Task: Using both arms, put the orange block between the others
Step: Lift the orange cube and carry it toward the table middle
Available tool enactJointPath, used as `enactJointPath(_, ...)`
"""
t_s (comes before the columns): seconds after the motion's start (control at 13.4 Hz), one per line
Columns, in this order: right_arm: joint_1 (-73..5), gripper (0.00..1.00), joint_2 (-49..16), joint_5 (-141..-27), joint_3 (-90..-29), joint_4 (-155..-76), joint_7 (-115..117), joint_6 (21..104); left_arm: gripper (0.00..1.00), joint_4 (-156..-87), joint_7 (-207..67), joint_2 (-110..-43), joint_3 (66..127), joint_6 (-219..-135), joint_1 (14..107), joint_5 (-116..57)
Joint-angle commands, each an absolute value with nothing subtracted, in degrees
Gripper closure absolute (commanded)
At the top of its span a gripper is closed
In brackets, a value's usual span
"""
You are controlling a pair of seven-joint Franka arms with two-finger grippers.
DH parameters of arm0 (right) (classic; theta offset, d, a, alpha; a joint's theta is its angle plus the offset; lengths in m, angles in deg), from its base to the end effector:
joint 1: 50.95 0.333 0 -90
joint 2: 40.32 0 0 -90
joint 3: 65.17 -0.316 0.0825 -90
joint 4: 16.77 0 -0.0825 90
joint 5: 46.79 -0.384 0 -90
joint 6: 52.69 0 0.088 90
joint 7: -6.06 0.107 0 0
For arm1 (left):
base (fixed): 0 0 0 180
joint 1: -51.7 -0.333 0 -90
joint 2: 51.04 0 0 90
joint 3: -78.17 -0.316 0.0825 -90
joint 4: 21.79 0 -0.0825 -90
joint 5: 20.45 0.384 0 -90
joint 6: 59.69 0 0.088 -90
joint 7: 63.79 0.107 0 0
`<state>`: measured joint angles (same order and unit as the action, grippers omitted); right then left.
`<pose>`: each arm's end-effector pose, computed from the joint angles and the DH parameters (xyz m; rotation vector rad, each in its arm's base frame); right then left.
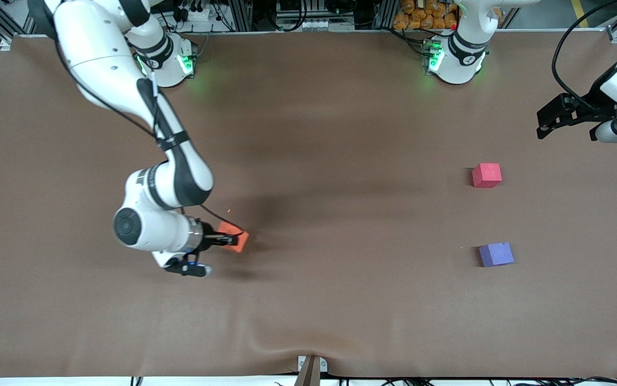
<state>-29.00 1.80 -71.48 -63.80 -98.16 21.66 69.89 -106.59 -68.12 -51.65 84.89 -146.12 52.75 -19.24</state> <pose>0.6733 0.2755 0.2635 -2.8065 0.2027 0.1722 0.5472 -0.0719 0.6557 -3.1223 0.0914 -0.0310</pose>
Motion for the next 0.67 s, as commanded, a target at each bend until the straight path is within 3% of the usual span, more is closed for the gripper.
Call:
enactJointPath(0.0, -24.0, 0.56, 1.3, -73.2, -63.0, -96.8, 23.3, 71.6, 0.0, -106.4, -67.4, -51.2, 85.2, -145.7, 52.3, -18.8)
enactJointPath(0.22, -17.5, 0.56, 1.4, -73.0, -62.9, -96.7, 26.4, 75.3, 0.0, -106.4, -67.4, -51.3, 85.2, -145.7, 52.3, -18.8)
enactJointPath(0.6, -14.0, 0.55, 2.8, -73.3, -62.9, -96.7, 31.6, 78.4, 0.0, -106.4, -67.4, -51.3, 85.2, -145.7, 52.3, -18.8)
